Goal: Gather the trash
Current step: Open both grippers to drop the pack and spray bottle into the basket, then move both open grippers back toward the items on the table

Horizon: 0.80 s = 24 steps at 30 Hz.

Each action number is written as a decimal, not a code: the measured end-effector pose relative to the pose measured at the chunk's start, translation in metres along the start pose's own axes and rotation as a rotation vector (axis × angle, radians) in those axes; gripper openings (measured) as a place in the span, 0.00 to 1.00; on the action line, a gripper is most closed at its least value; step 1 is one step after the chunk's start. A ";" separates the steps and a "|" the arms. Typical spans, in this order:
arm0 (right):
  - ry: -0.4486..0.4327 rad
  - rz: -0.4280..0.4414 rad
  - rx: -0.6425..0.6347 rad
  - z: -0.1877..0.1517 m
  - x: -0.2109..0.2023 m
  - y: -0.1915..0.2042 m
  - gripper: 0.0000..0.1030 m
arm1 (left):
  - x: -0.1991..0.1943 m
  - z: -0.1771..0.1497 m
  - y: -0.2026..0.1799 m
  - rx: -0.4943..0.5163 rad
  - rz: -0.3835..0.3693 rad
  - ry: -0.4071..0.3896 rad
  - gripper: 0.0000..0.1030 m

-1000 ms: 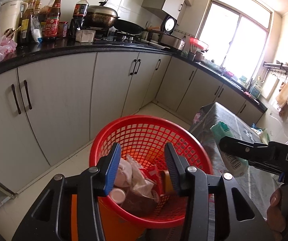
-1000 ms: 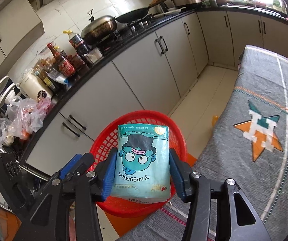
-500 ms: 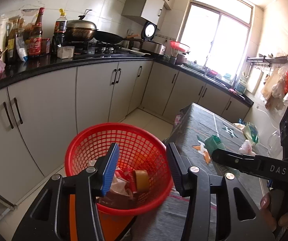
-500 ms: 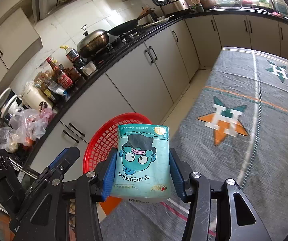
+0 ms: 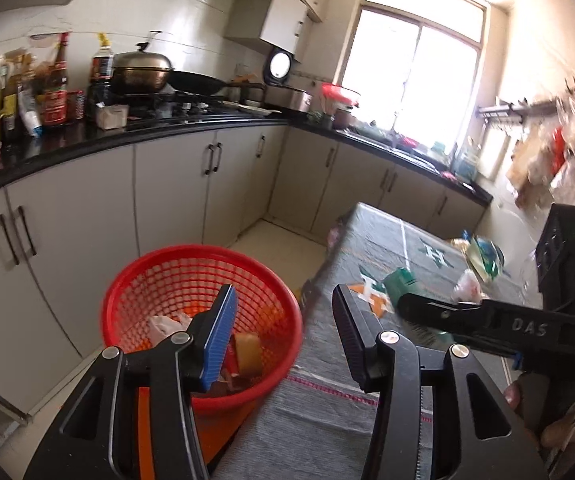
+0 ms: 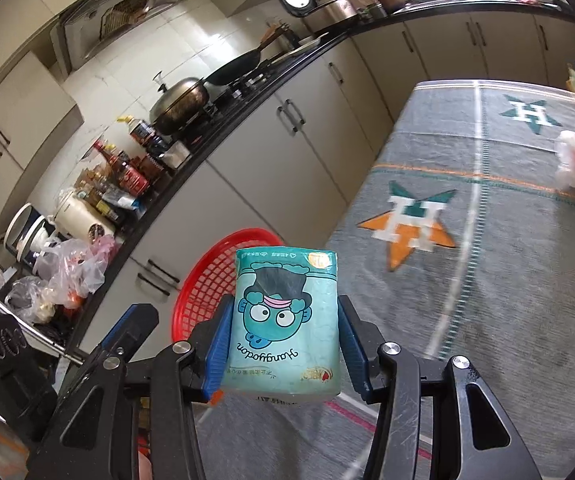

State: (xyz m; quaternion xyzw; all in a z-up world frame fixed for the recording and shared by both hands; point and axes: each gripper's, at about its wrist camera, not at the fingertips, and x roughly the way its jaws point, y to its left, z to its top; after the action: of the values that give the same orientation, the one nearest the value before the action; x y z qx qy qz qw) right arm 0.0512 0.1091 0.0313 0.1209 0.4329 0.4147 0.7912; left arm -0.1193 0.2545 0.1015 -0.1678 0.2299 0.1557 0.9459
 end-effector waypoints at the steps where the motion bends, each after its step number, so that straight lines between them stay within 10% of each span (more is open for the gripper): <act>1: 0.009 0.010 -0.012 0.000 0.007 0.008 0.53 | -0.002 0.001 0.006 -0.014 0.008 -0.002 0.47; 12: 0.097 0.097 -0.023 0.004 0.078 0.057 0.76 | -0.017 0.007 0.070 -0.085 0.115 -0.011 0.47; 24: -0.028 0.019 -0.010 -0.007 -0.004 0.012 0.76 | -0.004 -0.001 0.012 0.026 0.024 0.038 0.50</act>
State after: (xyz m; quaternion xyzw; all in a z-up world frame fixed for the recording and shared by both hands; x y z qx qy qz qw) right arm 0.0377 0.1117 0.0359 0.1266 0.4186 0.4228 0.7937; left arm -0.1276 0.2639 0.0994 -0.1556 0.2520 0.1610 0.9415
